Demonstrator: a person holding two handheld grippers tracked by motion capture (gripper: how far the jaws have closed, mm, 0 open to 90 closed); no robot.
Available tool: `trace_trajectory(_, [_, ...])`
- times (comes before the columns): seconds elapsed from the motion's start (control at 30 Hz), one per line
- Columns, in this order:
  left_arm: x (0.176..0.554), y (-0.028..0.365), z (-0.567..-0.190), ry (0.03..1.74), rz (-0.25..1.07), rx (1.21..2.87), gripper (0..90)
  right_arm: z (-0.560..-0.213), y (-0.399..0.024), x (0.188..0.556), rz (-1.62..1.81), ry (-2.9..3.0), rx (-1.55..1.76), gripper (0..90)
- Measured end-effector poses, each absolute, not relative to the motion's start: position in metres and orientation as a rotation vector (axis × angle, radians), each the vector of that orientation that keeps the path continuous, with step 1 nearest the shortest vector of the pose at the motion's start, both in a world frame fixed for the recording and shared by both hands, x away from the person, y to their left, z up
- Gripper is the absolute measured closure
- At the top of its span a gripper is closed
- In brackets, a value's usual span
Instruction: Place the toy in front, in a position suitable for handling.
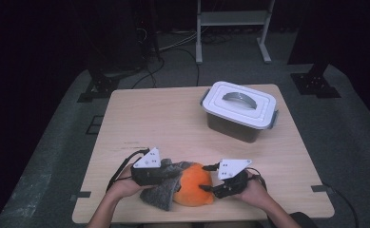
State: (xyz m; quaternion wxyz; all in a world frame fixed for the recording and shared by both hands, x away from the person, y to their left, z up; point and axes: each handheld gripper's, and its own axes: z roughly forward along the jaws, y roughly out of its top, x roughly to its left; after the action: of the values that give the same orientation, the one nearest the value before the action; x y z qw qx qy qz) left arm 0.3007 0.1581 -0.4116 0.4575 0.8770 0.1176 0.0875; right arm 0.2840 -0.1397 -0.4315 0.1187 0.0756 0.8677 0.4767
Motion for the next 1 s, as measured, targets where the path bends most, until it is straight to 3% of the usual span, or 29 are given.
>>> trace_trajectory(0.13, [0.301, 0.164, -0.414, 0.304, 0.206, 2.156, 74.8, -0.429, -0.156, 0.291, 1.457, 2.524, 0.367, 28.3])
trace_trajectory(0.27, [0.3, 0.165, -0.413, 0.299, 0.203, 2.148, 74.8, -0.444, -0.15, 0.296, 1.484, 2.619, 0.412, 29.0])
trace_trajectory(0.73, [0.3, 0.146, -0.412, 0.265, 0.178, 2.142, 74.9, -0.437, -0.146, 0.295, 1.557, 2.622, 0.403, 60.9])
trace_trajectory(1.0, [0.298, 0.117, -0.391, 0.15, 0.165, 2.108, 75.2, -0.429, -0.15, 0.297, 1.498, 2.599, 0.41, 65.5])
